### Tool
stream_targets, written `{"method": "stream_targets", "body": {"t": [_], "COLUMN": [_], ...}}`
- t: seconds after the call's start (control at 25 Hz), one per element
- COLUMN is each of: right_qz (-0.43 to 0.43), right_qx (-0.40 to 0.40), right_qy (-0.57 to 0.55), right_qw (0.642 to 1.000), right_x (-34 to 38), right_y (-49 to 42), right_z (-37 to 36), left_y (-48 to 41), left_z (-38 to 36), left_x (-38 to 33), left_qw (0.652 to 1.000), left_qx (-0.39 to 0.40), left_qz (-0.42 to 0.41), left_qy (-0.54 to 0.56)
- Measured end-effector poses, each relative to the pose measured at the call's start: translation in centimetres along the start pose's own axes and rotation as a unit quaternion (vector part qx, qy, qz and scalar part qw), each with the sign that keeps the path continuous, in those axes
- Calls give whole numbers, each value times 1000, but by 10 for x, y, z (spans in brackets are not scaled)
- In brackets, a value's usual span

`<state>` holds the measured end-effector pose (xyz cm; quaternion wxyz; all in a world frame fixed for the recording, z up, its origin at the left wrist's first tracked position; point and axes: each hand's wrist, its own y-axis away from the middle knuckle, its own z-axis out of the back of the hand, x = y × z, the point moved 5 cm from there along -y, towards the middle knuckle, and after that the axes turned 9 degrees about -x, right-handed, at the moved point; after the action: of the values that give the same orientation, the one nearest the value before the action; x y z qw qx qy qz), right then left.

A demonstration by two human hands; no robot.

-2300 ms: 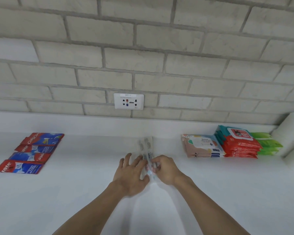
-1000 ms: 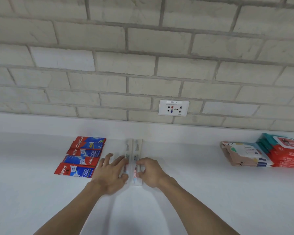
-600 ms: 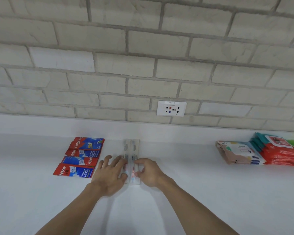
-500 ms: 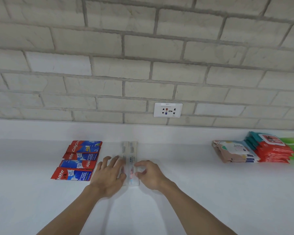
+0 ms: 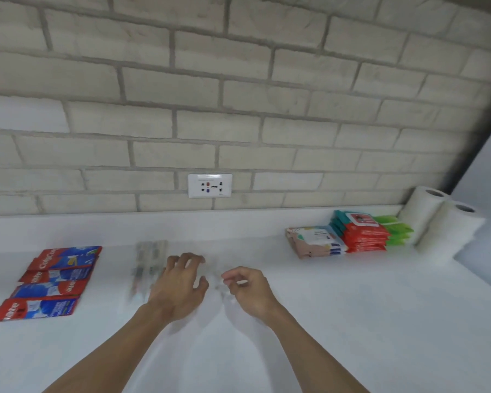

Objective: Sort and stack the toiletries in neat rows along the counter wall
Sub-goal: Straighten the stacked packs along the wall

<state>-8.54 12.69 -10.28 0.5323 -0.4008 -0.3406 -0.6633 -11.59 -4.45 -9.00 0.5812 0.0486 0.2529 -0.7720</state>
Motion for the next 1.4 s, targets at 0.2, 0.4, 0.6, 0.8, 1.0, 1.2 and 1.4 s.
{"method": "stream_targets", "body": {"t": [0.2, 0.4, 0.6, 0.8, 1.0, 1.2, 1.4], "right_qz": [-26, -52, -97, -127, -114, -100, -86], "right_qx": [-46, -117, -149, -123, -123, -138, -146], "right_qy": [-7, -34, -71, -120, -92, -33, -14], "right_qw": [999, 991, 981, 977, 982, 985, 985], "right_x": [-55, -105, -141, -140, -150, -153, -156], "right_y": [0, -22, -61, -93, -111, -119, -127], "right_z": [89, 190, 254, 268, 258, 250, 251], "left_y": [-11, -41, -62, -78, -99, -116, -122], "left_z": [-46, -89, -128, -154, -178, -189, -197], "left_x": [-90, -167, -215, -228, -226, -238, -234], "left_qw": [994, 965, 922, 889, 877, 888, 884], "left_qx": [13, 49, 48, 61, 56, 25, 2], "left_qz": [34, 134, 242, 312, 343, 333, 360], "left_qy": [105, 218, 299, 331, 331, 315, 299]}}
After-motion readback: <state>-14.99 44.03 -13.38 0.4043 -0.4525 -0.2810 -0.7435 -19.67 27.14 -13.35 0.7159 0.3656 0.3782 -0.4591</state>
